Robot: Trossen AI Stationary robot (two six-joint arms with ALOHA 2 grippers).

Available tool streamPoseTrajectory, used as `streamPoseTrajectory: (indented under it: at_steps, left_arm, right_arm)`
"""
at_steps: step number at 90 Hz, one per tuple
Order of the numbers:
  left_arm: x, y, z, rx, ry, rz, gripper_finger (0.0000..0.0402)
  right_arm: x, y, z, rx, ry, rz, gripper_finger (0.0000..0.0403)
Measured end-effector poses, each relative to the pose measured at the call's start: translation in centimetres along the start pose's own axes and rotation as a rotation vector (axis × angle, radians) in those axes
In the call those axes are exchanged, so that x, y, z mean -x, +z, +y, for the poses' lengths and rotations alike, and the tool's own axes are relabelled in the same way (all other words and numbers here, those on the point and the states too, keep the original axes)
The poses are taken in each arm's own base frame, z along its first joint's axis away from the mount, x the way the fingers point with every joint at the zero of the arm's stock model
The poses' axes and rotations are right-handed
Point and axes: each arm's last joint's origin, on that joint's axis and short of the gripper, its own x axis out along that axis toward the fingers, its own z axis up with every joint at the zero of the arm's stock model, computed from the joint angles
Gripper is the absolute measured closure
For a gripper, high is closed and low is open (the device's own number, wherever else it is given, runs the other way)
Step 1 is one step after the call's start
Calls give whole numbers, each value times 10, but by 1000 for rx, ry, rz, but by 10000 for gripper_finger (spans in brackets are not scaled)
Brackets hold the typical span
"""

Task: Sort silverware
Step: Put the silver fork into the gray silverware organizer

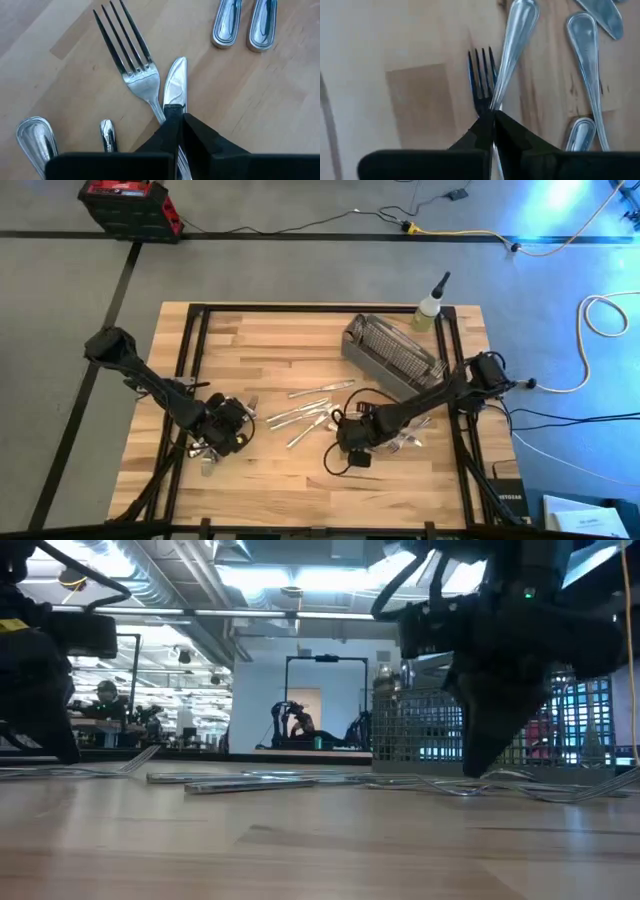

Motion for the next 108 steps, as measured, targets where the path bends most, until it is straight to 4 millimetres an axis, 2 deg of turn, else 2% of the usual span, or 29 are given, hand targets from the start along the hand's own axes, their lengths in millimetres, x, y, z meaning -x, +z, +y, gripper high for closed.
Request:
streamPoseTrajectory:
  at_steps: [14,39,52,65,86,108]
  left_arm:
    - [0,0,0,-1,2,-5,394]
    - [0,0,0,-2,2,-5,394]
    - [0,0,0,-2,5,-11,394]
    - [0,0,0,-3,5,-12,394]
    - [0,0,0,-2,6,-15,394]
    - [0,0,1,-4,10,-14,394]
  right_arm:
    - [0,1,-1,1,2,0,391]
    - [0,3,1,0,31,-12,300]
    - [-3,1,0,30,41,-14,281]
    - [-11,-2,-9,43,34,-5,301]
    - [-14,3,-18,13,51,-19,389]
    - [-14,5,-18,58,64,-30,394]
